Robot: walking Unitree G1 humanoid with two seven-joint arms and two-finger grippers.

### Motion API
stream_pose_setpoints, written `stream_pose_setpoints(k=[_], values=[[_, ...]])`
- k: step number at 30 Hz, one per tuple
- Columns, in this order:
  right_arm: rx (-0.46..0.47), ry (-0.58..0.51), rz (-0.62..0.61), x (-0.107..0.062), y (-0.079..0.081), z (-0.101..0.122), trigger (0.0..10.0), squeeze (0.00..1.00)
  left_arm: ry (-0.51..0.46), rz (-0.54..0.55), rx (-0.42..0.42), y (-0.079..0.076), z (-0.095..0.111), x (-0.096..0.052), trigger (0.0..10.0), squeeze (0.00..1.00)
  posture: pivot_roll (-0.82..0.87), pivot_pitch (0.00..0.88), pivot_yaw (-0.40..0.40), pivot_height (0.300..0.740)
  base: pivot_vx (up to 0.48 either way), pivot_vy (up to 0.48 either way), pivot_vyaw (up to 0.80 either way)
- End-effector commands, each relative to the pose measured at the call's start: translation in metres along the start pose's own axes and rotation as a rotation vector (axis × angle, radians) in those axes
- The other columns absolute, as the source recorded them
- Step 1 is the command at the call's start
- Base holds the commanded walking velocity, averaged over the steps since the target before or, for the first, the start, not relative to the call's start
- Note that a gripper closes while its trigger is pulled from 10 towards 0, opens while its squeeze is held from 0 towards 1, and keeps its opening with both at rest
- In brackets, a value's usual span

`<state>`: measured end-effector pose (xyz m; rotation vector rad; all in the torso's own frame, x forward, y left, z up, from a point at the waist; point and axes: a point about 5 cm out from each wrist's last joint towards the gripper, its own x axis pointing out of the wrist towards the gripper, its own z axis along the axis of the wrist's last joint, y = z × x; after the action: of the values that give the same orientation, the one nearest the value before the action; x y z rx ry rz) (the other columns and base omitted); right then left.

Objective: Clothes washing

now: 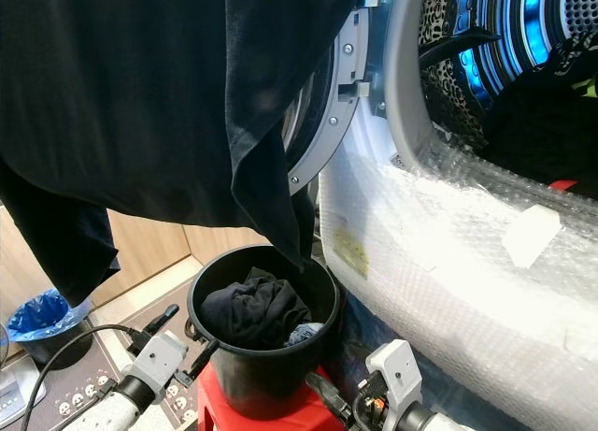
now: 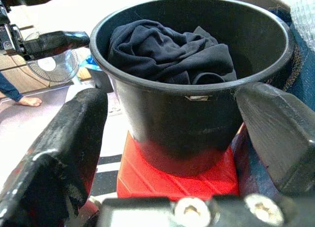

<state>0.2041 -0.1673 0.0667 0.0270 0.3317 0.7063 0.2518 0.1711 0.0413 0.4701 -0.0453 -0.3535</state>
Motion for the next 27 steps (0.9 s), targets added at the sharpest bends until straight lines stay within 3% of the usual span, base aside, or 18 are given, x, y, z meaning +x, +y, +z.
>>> stream_pose_setpoints(k=[1, 13, 18, 27], values=[[-0.004, -0.004, -0.018, 0.001, -0.001, -0.001, 10.0, 0.00, 0.007, -0.001, 0.004, 0.005, -0.002, 0.000, 10.0, 0.00, -0.12, 0.000, 0.036, 0.740, 0.000, 0.000, 0.00], [-0.011, -0.015, -0.027, 0.001, -0.001, -0.003, 10.0, 0.00, 0.022, -0.002, -0.061, 0.013, -0.005, 0.007, 10.0, 0.00, -0.13, 0.000, 0.028, 0.740, 0.000, 0.000, 0.00], [-0.014, -0.014, -0.030, 0.000, -0.002, -0.002, 10.0, 0.00, 0.036, -0.069, -0.075, 0.009, -0.007, 0.007, 10.0, 0.00, -0.13, 0.000, 0.025, 0.740, 0.000, 0.000, 0.00], [-0.008, -0.019, -0.040, -0.001, -0.002, -0.001, 10.0, 0.00, 0.037, -0.197, -0.031, -0.007, -0.009, -0.001, 10.0, 0.00, -0.13, 0.000, 0.030, 0.740, 0.000, 0.000, 0.00]])
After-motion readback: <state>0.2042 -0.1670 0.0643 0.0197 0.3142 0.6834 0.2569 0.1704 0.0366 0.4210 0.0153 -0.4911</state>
